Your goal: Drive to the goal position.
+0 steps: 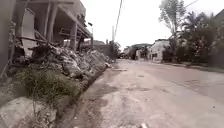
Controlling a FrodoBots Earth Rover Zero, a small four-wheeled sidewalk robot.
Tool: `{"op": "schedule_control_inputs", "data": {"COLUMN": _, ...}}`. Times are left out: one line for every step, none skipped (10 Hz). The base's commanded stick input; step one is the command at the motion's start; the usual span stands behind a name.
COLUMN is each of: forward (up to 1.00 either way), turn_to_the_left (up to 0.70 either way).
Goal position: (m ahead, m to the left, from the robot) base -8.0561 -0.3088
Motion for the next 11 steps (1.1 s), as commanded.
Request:
{"op": "schedule_control_inputs", "data": {"forward": 0.06, "turn_to_the_left": 0.00}}
{"op": "schedule_control_inputs", "data": {"forward": 0.06, "turn_to_the_left": 0.00}}
{"op": "schedule_control_inputs", "data": {"forward": 0.06, "turn_to_the_left": 0.00}}
{"op": "schedule_control_inputs", "data": {"forward": 0.06, "turn_to_the_left": 0.00}}
{"op": "schedule_control_inputs", "data": {"forward": 0.06, "turn_to_the_left": 0.00}}
{"op": "schedule_control_inputs", "data": {"forward": 0.06, "turn_to_the_left": 0.00}}
{"op": "schedule_control_inputs", "data": {"forward": 0.06, "turn_to_the_left": 0.00}}
{"op": "schedule_control_inputs", "data": {"forward": 0.06, "turn_to_the_left": 0.00}}
{"op": "schedule_control_inputs", "data": {"forward": 0.06, "turn_to_the_left": 0.00}}
{"op": "schedule_control_inputs", "data": {"forward": 0.06, "turn_to_the_left": 0.00}}
{"op": "schedule_control_inputs", "data": {"forward": 0.06, "turn_to_the_left": 0.00}}
